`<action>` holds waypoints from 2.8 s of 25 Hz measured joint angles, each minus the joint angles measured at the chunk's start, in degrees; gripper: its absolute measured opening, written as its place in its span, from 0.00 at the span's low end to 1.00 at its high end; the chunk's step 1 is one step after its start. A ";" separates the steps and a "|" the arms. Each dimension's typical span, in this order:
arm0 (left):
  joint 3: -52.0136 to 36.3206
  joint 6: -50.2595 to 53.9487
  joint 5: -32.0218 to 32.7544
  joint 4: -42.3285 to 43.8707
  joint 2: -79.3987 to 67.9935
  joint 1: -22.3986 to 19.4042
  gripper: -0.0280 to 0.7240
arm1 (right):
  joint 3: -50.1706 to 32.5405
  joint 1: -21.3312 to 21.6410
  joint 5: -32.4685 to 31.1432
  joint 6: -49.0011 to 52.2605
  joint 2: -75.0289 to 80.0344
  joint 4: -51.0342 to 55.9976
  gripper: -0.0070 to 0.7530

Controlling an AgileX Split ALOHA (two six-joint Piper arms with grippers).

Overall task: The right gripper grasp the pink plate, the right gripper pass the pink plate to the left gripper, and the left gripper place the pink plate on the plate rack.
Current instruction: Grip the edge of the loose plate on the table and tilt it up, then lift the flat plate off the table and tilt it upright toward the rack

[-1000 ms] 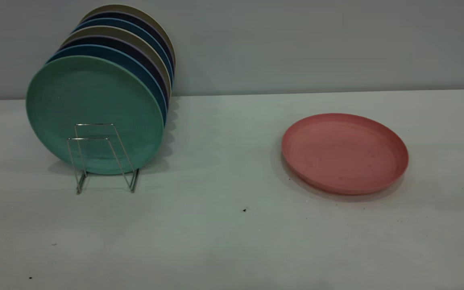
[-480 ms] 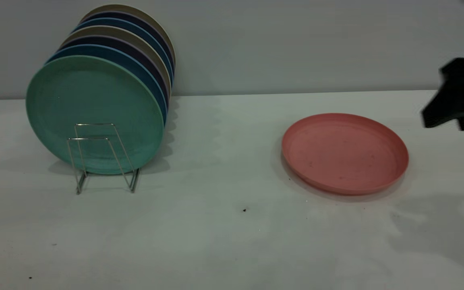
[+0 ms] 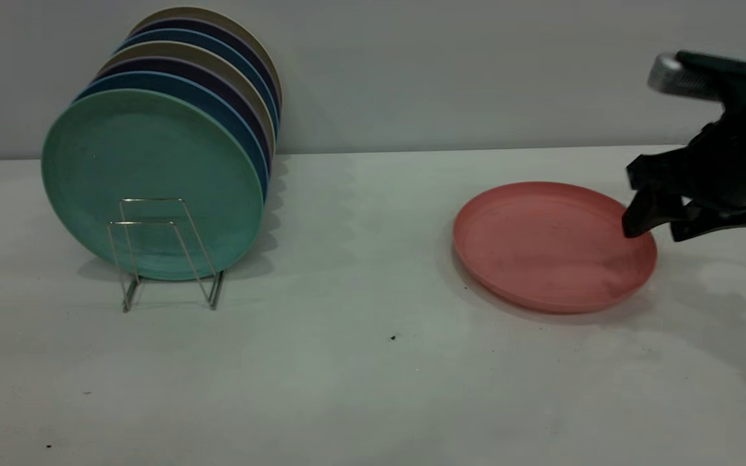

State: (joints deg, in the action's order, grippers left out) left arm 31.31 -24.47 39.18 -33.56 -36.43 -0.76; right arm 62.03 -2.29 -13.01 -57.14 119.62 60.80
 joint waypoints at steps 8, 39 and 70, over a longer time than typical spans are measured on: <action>0.00 0.00 0.05 0.00 0.00 0.00 0.70 | 7.38 0.00 4.12 0.00 9.26 0.18 0.67; 0.00 -0.05 0.20 0.05 0.00 0.00 0.70 | 9.50 0.00 3.35 0.61 13.31 4.62 0.06; 3.66 4.02 9.61 5.73 -8.40 -0.18 0.62 | 8.93 0.00 -43.95 -9.91 2.39 9.61 0.03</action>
State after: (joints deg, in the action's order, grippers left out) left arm 34.97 -20.45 48.79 -27.84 -44.83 -0.94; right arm 70.96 -2.29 -56.95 -67.05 122.00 70.41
